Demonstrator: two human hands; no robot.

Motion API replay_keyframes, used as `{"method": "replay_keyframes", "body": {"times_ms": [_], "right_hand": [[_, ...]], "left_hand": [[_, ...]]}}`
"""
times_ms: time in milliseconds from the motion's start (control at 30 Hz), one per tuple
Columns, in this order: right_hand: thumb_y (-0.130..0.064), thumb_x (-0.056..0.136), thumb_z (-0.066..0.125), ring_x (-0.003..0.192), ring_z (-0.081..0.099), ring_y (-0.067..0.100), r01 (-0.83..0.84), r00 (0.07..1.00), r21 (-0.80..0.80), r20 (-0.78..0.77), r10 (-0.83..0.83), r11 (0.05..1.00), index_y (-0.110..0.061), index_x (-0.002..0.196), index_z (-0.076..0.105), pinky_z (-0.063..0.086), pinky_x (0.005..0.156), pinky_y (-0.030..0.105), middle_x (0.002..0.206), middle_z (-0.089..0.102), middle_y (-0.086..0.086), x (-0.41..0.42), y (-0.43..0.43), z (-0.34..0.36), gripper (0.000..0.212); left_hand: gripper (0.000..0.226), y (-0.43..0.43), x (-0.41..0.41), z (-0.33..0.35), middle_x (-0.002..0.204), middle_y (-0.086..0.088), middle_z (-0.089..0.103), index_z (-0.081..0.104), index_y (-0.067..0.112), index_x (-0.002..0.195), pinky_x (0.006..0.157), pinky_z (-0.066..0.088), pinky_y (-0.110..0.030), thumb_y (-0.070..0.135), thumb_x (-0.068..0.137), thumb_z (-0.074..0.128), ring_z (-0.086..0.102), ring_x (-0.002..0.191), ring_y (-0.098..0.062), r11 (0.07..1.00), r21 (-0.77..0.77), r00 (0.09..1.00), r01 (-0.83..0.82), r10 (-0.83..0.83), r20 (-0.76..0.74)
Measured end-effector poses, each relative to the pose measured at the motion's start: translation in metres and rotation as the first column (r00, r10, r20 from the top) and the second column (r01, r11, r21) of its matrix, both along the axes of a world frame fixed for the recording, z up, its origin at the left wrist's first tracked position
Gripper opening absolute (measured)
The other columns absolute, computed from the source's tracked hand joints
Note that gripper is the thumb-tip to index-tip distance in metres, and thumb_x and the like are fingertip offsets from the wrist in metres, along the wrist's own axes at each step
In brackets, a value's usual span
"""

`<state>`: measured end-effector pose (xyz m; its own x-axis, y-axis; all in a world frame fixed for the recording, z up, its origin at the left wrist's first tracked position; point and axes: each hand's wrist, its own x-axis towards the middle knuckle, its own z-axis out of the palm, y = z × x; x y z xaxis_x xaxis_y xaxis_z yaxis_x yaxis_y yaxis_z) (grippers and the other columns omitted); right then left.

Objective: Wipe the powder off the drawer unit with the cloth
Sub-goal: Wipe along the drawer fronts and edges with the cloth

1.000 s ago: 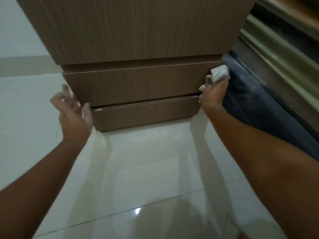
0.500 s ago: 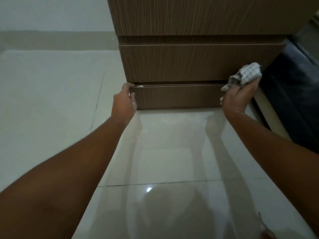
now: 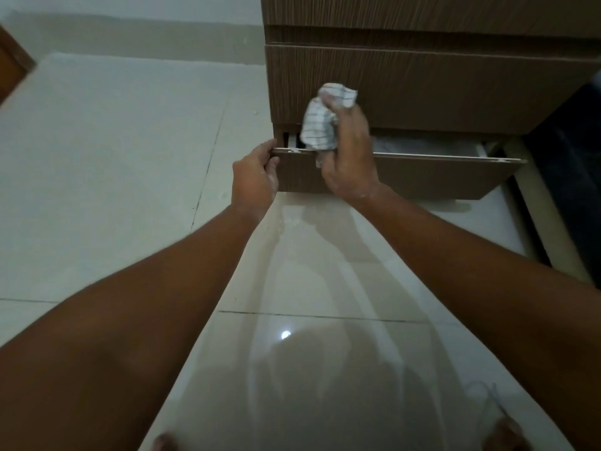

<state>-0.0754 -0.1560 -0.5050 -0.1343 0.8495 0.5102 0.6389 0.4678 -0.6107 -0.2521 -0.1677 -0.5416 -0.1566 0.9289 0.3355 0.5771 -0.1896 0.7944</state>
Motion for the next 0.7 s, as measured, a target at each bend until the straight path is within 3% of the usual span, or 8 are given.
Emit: {"method": "replay_keyframes", "body": {"times_ms": [67, 133, 267, 333, 467, 533, 600, 700], "right_hand": [[-0.006, 0.086, 0.059, 0.130, 0.046, 0.034, 0.004, 0.980, -0.029, 0.197, 0.002, 1.000, -0.016, 0.148, 0.045, 0.044, 0.107, 0.046, 0.146, 0.044, 0.021, -0.020, 0.000, -0.001, 0.065], [-0.014, 0.087, 0.061, 0.129, 0.046, 0.036, 0.009, 0.930, -0.047, 0.368, 0.009, 0.999, -0.018, 0.147, 0.047, 0.041, 0.105, 0.049, 0.149, 0.042, 0.020, -0.038, 0.001, -0.006, 0.062], [-0.028, 0.090, 0.062, 0.114, 0.055, 0.034, 0.066, 0.846, -0.029, 0.531, -0.040, 0.997, -0.012, 0.138, 0.054, 0.041, 0.097, 0.046, 0.134, 0.055, 0.015, -0.050, 0.001, -0.024, 0.052], [-0.026, 0.089, 0.064, 0.106, 0.057, 0.032, 0.104, 0.837, 0.027, 0.537, -0.102, 0.994, -0.012, 0.132, 0.058, 0.044, 0.092, 0.045, 0.125, 0.059, 0.014, -0.048, 0.002, -0.029, 0.046], [-0.018, 0.086, 0.068, 0.101, 0.059, 0.031, 0.139, 0.832, 0.086, 0.530, -0.164, 0.987, -0.012, 0.124, 0.062, 0.047, 0.087, 0.045, 0.116, 0.061, 0.014, -0.033, 0.000, -0.031, 0.039], [-0.015, 0.083, 0.070, 0.102, 0.059, 0.033, 0.153, 0.833, 0.103, 0.522, -0.185, 0.983, -0.012, 0.122, 0.062, 0.048, 0.087, 0.046, 0.116, 0.062, 0.015, -0.022, -0.002, -0.032, 0.039], [-0.013, 0.080, 0.072, 0.103, 0.060, 0.034, 0.178, 0.823, 0.108, 0.529, -0.209, 0.978, -0.012, 0.121, 0.062, 0.048, 0.087, 0.046, 0.116, 0.062, 0.016, -0.007, -0.003, -0.034, 0.042], [-0.007, 0.073, 0.073, 0.100, 0.061, 0.035, 0.206, 0.811, 0.135, 0.530, -0.246, 0.969, -0.010, 0.116, 0.063, 0.049, 0.084, 0.045, 0.113, 0.062, 0.018, 0.021, -0.005, -0.037, 0.044]], "left_hand": [[0.032, 0.003, -0.001, 0.001, 0.107, -0.018, 0.076, 0.069, 0.000, 0.122, 0.077, 0.038, -0.003, 0.000, 0.092, 0.057, 0.072, 0.096, -0.027, 1.000, 0.004, 0.991, -0.004, 0.005, -0.135], [0.026, 0.003, -0.001, 0.005, 0.090, -0.026, 0.074, 0.072, -0.006, 0.101, 0.066, 0.031, -0.012, -0.006, 0.083, 0.054, 0.068, 0.077, -0.039, 0.999, -0.015, 0.969, -0.030, 0.025, -0.245], [0.018, -0.003, 0.000, 0.012, 0.072, -0.027, 0.066, 0.067, -0.012, 0.081, 0.055, 0.029, -0.014, -0.014, 0.076, 0.050, 0.046, 0.057, -0.021, 0.996, -0.080, 0.984, -0.037, 0.022, -0.177], [0.023, -0.004, 0.001, 0.013, 0.072, -0.021, 0.065, 0.068, -0.012, 0.089, 0.055, 0.034, -0.006, -0.015, 0.078, 0.048, 0.044, 0.055, -0.014, 0.997, -0.077, 0.983, -0.009, -0.005, -0.181], [0.042, 0.000, -0.002, 0.009, 0.100, -0.006, 0.072, 0.057, -0.005, 0.135, 0.077, 0.038, 0.002, -0.006, 0.094, 0.053, 0.059, 0.081, -0.011, 0.998, -0.030, 0.976, 0.048, -0.053, -0.213], [0.042, 0.002, -0.001, 0.006, 0.110, -0.008, 0.072, 0.052, -0.002, 0.141, 0.082, 0.036, 0.005, 0.000, 0.099, 0.054, 0.064, 0.088, -0.012, 0.997, -0.021, 0.975, 0.069, -0.072, -0.210], [0.042, 0.001, 0.001, 0.006, 0.119, -0.013, 0.071, 0.052, 0.000, 0.142, 0.088, 0.036, -0.001, 0.004, 0.101, 0.055, 0.064, 0.095, -0.012, 0.998, -0.045, 0.980, 0.041, -0.049, -0.194], [0.041, 0.000, 0.003, 0.006, 0.122, -0.013, 0.070, 0.052, 0.001, 0.142, 0.087, 0.035, 0.004, 0.005, 0.101, 0.055, 0.059, 0.097, -0.008, 0.998, -0.058, 0.985, 0.016, -0.026, -0.171]]}}
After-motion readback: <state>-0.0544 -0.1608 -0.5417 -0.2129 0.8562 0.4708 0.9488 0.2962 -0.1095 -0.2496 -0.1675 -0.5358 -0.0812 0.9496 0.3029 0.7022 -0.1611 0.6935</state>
